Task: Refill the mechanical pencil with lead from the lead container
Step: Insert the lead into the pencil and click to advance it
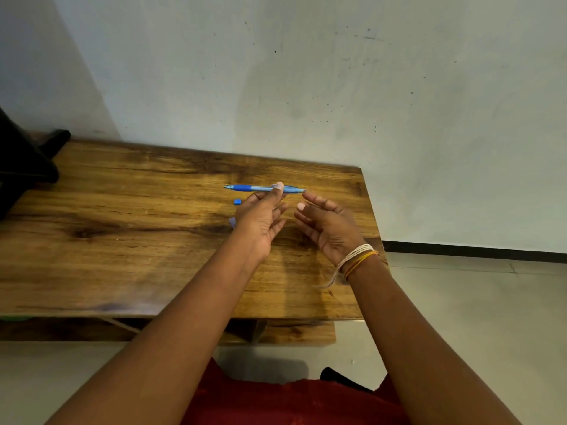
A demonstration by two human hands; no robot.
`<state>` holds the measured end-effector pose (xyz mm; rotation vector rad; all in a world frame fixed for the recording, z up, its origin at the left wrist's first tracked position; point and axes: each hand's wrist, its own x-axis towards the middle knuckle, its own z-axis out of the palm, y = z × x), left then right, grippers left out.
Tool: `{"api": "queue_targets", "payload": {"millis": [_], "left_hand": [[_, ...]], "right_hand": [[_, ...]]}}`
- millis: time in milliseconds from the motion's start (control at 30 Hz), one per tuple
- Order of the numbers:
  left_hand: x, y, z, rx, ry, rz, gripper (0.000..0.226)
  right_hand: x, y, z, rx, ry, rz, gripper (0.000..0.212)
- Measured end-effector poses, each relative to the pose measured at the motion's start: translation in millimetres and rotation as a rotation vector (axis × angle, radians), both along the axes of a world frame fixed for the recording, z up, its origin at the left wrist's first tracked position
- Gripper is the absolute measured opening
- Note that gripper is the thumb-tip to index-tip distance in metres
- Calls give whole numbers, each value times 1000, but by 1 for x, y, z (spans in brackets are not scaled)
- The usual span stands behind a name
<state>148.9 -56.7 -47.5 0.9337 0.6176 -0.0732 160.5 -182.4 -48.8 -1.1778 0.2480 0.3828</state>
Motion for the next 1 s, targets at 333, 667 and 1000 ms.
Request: {"api": "queue_targets", "payload": {"millis": [333,667,1000], "left_hand": [[-1,-2,-2,7,24,-60,15],[-1,1,-2,-88,31,-10,11],[-10,-10,-1,-44,-13,-107,8]], "right_hand": [[5,1,-1,82,-21,9,12],[13,-13,0,165,-2,-61,6],[14,-13,-2,409,12,42,33]]}}
